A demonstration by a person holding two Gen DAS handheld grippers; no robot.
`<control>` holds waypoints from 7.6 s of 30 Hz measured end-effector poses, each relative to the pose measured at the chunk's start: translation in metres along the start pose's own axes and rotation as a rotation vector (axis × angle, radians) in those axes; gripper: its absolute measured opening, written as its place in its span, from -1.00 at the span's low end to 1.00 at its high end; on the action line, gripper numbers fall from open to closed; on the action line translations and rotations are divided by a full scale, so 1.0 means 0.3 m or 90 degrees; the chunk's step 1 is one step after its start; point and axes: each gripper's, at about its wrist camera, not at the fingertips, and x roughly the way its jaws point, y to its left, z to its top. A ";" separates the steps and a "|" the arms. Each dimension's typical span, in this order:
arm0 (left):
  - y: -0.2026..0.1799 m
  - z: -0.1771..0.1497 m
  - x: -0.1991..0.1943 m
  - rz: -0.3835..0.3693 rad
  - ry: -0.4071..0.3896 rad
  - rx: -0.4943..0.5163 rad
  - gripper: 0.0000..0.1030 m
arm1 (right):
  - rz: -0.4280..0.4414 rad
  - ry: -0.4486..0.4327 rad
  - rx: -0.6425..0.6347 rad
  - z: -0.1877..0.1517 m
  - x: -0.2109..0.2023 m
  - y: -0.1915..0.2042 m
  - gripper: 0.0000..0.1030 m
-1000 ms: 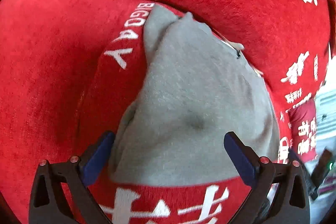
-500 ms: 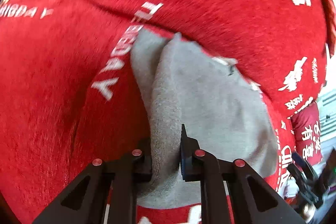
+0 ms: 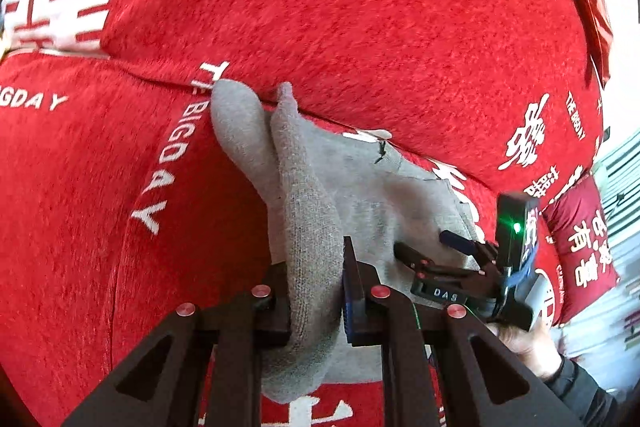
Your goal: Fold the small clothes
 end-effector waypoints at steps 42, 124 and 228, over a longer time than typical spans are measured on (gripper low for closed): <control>-0.684 -0.105 0.194 -0.128 0.116 0.120 0.99 | 0.249 -0.194 0.196 -0.374 -0.411 -0.517 0.82; -0.637 -0.320 0.149 0.141 0.094 0.293 1.00 | 0.160 -0.133 0.131 -0.496 -0.456 -0.483 -0.09; -0.454 -0.413 -0.073 -0.008 0.147 0.176 -0.05 | 0.342 -0.104 0.056 -0.527 -0.562 -0.099 -0.40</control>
